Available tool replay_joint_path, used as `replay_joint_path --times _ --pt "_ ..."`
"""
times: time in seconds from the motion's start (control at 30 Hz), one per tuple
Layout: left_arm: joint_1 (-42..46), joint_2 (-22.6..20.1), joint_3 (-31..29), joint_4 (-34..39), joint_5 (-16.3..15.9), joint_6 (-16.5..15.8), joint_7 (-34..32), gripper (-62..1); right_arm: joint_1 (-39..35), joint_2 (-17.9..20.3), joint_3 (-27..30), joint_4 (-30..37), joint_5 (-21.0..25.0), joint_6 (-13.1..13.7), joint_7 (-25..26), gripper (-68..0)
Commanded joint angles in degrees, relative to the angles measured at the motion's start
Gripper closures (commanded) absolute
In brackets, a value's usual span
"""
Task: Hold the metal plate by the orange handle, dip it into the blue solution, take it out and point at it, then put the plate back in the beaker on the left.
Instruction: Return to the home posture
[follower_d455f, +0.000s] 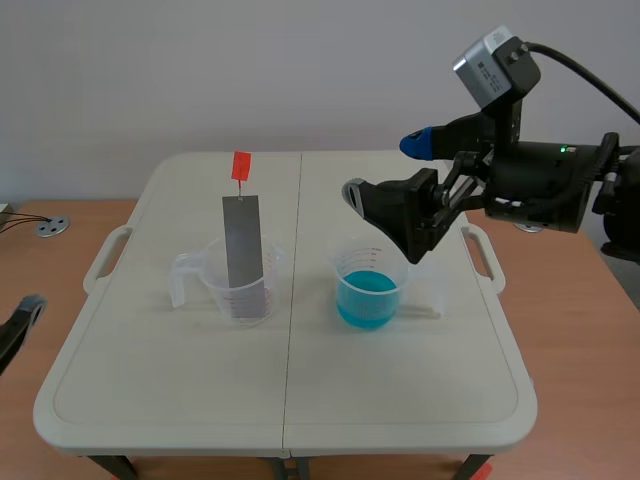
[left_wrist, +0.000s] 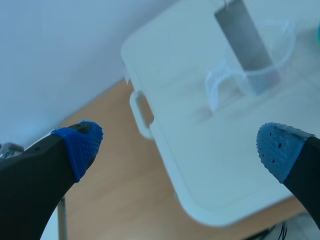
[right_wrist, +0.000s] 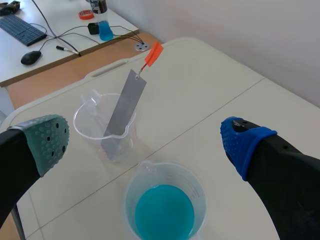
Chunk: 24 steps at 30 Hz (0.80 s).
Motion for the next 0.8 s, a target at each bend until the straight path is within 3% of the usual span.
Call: replay_joint_path --times 0.0,0.23,0.47,0.77 --pt "-2.0 0.1 1.4 0.0 -0.6 0.3 -0.9 -62.3 -1.1 1.2 0.9 2.3 1.3 0.0 0.9 -62.8" --pt "-8.7 0.1 7.1 0.0 -0.6 0.3 -0.9 -62.3 -10.8 4.3 5.7 9.6 1.5 -0.9 0.9 -64.4" --pt "-11.6 -0.2 14.1 0.0 -0.6 0.3 -1.8 -62.3 -19.1 4.8 10.1 14.3 1.5 -0.9 0.9 -66.5" --pt "-13.4 -6.5 21.4 0.0 -1.1 1.0 -3.7 -62.3 -28.4 4.8 14.5 18.5 1.5 -0.9 2.0 -66.5"
